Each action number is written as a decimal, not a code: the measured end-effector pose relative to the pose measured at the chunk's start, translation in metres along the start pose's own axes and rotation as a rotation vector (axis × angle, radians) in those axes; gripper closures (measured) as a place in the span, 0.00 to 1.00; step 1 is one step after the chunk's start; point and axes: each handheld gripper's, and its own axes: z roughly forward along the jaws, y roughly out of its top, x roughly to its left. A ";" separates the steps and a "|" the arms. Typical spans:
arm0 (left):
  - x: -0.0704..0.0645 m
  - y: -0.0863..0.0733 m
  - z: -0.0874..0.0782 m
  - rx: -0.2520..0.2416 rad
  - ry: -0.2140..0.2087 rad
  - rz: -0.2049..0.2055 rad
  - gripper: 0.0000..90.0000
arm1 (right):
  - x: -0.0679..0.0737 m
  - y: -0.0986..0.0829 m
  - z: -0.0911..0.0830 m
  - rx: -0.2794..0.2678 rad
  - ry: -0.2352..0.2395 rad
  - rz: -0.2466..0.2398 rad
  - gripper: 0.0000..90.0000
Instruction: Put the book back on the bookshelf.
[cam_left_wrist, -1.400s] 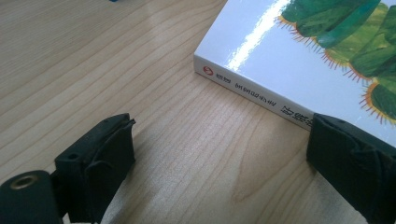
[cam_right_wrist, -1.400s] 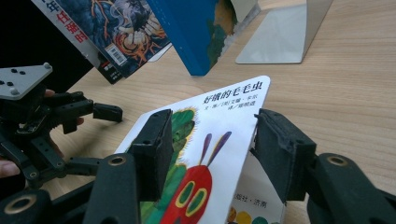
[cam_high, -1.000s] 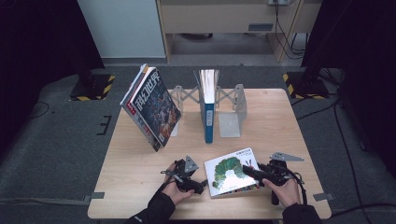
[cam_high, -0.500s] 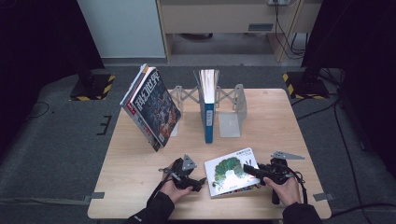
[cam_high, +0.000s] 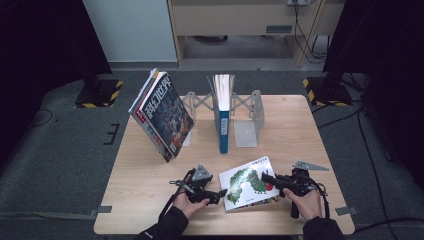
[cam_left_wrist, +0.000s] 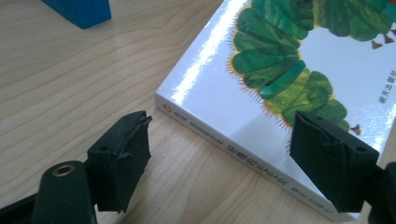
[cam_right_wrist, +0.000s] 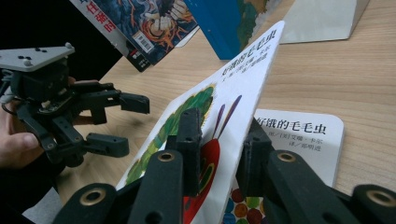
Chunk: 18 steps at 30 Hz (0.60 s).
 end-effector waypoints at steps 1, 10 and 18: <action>0.000 0.000 0.001 0.001 -0.007 -0.003 0.21 | 0.001 0.001 0.000 -0.003 0.003 0.004 0.85; -0.004 -0.003 0.008 0.017 -0.034 0.005 0.20 | 0.005 0.006 -0.003 -0.028 0.040 -0.020 0.91; -0.005 -0.003 0.017 -0.008 -0.145 -0.004 0.13 | 0.010 0.013 -0.012 -0.104 0.099 -0.040 0.96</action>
